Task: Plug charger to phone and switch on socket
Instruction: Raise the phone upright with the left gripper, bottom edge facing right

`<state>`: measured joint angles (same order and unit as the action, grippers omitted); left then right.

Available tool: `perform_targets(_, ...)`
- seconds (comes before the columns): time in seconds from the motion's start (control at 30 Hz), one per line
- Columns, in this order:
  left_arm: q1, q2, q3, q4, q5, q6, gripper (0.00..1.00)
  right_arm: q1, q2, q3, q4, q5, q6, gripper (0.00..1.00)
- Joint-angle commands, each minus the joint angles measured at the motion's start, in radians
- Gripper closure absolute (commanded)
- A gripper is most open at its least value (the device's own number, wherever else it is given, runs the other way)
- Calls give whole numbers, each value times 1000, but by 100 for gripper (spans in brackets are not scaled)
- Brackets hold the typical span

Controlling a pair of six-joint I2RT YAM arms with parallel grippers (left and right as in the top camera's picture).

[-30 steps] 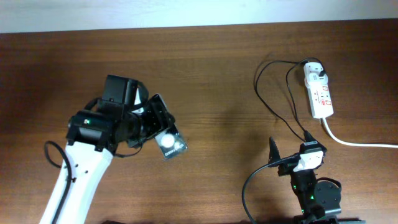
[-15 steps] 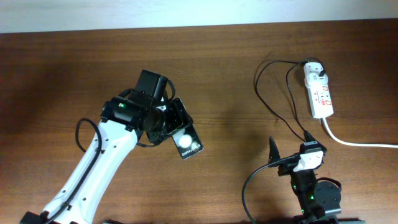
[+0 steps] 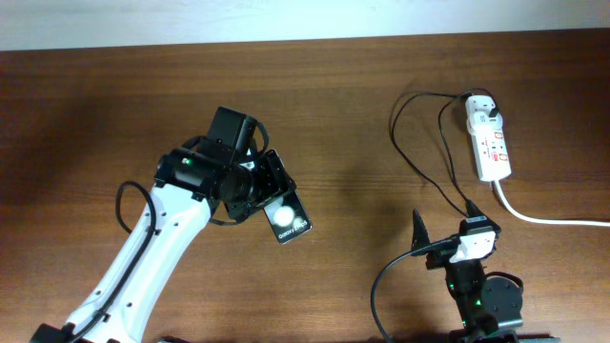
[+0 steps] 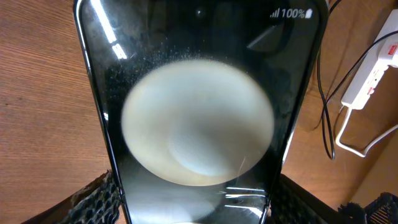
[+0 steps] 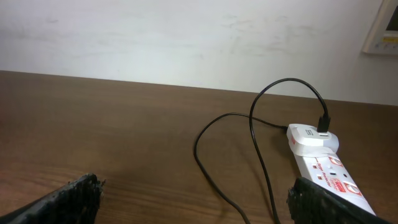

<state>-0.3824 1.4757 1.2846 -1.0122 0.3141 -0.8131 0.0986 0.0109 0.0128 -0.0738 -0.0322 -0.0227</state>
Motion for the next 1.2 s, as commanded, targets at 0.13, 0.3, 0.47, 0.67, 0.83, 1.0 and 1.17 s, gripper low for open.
perform_targets(0.13,-4,2,2,10,-7,-124,35,-8,-8,-7,-1,-9,4,1)
perform_targets(0.3,-4,13,2,69,-124,-144,33,-8,-8,-7,-1,-9,4,1)
perform_targets(0.47,0,145,3,158,-21,-143,33,-8,-8,-7,-1,-9,4,1)
perform_targets(0.67,62,260,3,193,317,-136,33,-8,-8,-7,-1,-9,4,1)
perform_targets(0.83,110,264,3,189,694,-130,32,-8,-8,-7,-1,-9,4,1)
perform_targets(1.0,111,264,3,189,877,-105,29,-8,-8,-7,-1,-9,4,1)
perform_targets(1.17,159,264,3,198,895,-39,29,-8,-8,-7,-1,-9,4,1)
